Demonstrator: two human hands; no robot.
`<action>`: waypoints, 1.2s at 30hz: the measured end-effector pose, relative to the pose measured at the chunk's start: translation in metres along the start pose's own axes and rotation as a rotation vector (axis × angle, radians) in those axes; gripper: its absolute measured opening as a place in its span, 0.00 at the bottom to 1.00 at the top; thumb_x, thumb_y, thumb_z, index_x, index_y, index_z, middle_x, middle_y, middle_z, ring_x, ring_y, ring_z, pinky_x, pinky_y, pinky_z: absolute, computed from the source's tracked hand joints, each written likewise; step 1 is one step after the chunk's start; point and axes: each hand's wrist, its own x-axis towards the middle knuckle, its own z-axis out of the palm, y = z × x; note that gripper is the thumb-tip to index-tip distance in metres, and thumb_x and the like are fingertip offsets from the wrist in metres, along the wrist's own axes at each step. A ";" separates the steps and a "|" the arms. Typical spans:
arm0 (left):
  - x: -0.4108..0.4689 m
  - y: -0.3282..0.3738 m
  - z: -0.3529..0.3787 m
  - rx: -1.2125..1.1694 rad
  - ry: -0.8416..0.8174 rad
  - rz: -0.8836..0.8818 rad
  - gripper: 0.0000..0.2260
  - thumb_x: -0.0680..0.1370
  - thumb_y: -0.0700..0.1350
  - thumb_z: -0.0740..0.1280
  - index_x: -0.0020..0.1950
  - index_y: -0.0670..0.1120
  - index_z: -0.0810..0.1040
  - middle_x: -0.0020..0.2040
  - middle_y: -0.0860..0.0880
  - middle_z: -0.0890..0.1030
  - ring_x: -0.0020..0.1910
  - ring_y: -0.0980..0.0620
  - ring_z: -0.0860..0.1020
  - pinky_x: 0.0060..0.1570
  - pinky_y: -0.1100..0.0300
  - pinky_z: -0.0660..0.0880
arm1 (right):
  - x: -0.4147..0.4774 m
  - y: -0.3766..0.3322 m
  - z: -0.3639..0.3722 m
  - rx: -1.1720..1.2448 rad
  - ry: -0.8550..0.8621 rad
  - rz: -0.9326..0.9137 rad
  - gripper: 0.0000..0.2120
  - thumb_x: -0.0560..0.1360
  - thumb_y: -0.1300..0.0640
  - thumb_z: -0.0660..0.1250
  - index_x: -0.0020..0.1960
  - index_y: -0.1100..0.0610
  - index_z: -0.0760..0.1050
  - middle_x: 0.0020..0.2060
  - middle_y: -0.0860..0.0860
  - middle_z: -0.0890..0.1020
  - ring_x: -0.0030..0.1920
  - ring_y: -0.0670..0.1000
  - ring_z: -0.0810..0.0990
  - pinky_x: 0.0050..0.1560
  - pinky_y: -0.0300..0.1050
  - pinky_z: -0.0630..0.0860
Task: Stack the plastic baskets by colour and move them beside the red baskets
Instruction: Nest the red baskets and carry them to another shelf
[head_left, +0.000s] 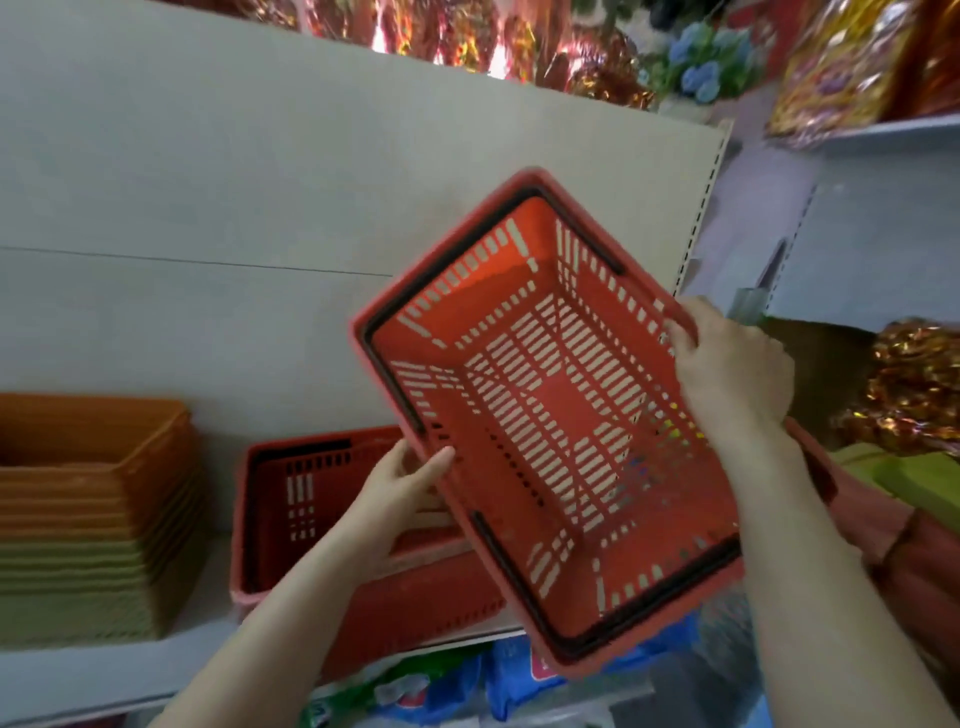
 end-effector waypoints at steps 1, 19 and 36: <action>-0.006 0.001 -0.011 -0.001 0.014 -0.014 0.16 0.77 0.47 0.69 0.65 0.48 0.74 0.57 0.44 0.84 0.48 0.42 0.85 0.49 0.43 0.81 | 0.002 -0.016 -0.001 0.009 -0.001 -0.038 0.14 0.83 0.47 0.56 0.62 0.51 0.75 0.38 0.56 0.80 0.33 0.55 0.70 0.37 0.45 0.64; -0.076 0.007 -0.168 0.549 0.633 0.135 0.12 0.73 0.51 0.72 0.56 0.53 0.80 0.49 0.51 0.85 0.49 0.51 0.82 0.49 0.53 0.77 | 0.046 -0.165 0.090 0.290 -0.214 -0.532 0.15 0.77 0.42 0.63 0.60 0.44 0.80 0.47 0.55 0.84 0.55 0.59 0.77 0.57 0.53 0.65; -0.028 0.000 -0.137 0.799 0.772 0.059 0.08 0.77 0.49 0.67 0.52 0.48 0.82 0.40 0.50 0.82 0.42 0.48 0.80 0.40 0.55 0.72 | -0.048 -0.036 0.221 0.273 -0.609 0.244 0.30 0.78 0.57 0.64 0.75 0.51 0.54 0.53 0.65 0.81 0.53 0.68 0.79 0.51 0.56 0.76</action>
